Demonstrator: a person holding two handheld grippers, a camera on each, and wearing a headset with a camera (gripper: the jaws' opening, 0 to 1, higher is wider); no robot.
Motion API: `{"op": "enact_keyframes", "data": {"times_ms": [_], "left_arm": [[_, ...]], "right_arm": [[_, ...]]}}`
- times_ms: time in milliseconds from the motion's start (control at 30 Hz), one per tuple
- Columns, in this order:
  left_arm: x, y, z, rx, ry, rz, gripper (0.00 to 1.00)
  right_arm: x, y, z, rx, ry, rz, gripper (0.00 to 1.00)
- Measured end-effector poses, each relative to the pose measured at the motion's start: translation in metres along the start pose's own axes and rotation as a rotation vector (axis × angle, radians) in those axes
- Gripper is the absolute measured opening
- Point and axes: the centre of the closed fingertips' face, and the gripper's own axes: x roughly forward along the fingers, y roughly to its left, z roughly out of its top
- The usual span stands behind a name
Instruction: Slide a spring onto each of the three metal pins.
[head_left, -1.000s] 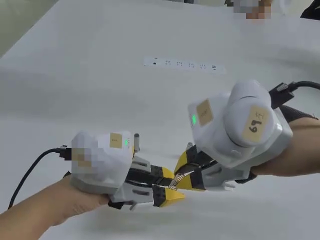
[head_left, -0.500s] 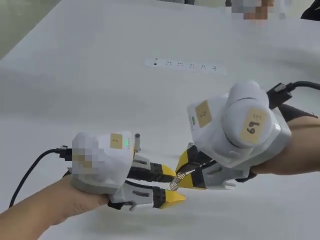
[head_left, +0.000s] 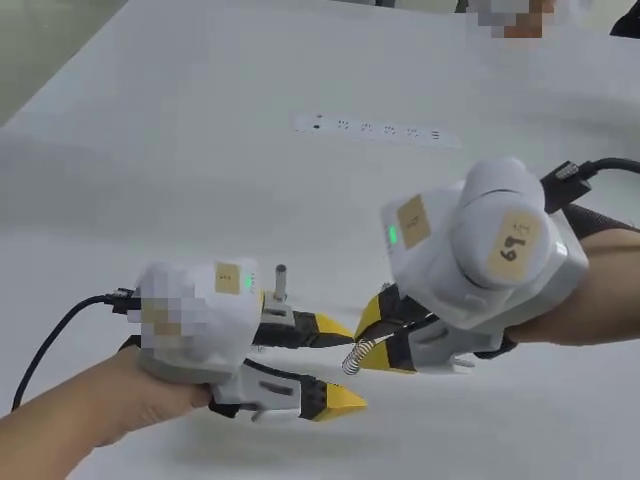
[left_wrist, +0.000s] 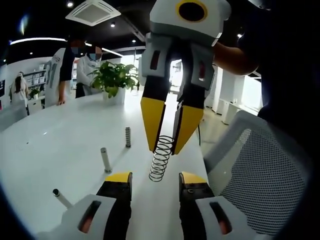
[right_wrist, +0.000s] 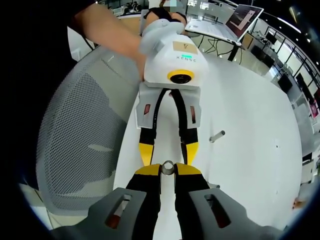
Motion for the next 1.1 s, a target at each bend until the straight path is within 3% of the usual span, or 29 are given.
{"op": "enact_keyframes", "data": {"times_ms": [767,1100], "left_arm": [[-0.026,0.012,-0.010,-0.036,-0.001,0.088,0.54],[-0.052,0.027,-0.016,-0.053,0.006,0.172,0.68]], "right_arm": [[-0.002,-0.003,-0.007,0.024,-0.002,-0.016,0.07],[-0.004,-0.006,-0.012,0.033,0.006,-0.024,0.07]]}}
